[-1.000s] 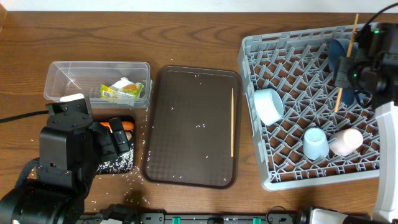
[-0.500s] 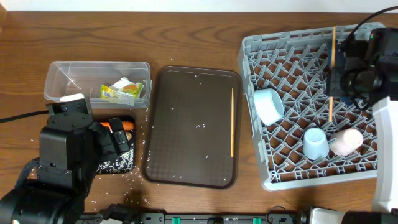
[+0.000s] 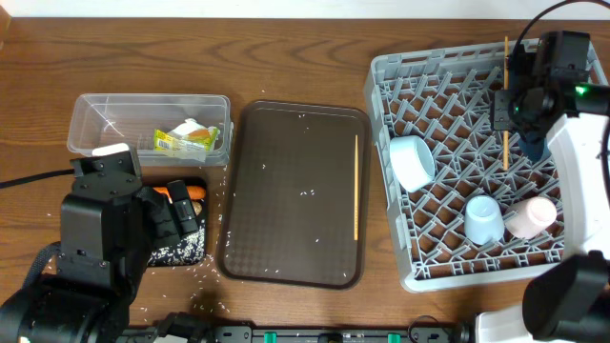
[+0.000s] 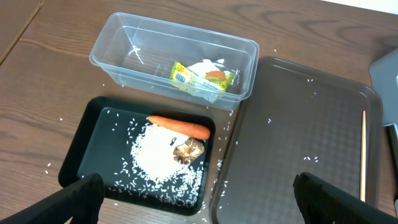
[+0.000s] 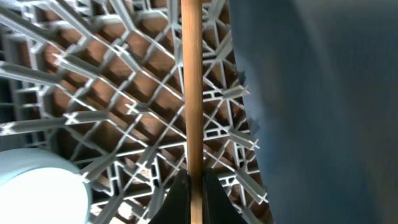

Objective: Sort waste into correct bins and load items into the dishwasher rack
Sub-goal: 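Carry the chopstick right and insert it upright into the rack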

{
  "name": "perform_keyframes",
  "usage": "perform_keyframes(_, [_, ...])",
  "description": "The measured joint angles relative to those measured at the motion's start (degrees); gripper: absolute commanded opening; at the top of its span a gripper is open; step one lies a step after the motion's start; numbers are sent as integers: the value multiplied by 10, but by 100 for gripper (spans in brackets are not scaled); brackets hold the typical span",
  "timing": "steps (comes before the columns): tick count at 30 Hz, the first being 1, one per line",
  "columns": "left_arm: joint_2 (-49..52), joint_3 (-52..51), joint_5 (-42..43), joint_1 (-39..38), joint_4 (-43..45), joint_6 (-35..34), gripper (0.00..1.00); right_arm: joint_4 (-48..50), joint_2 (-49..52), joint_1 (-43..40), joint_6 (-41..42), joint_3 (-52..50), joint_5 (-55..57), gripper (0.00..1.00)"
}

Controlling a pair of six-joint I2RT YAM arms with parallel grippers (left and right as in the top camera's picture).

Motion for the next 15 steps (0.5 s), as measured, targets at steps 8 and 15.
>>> perform_keyframes(8, [0,0,0,0,0,0,98,2,31,36,-5,0,12,1])
perform_keyframes(15, [0,0,0,0,0,0,98,5,43,55,-20,0,41,1])
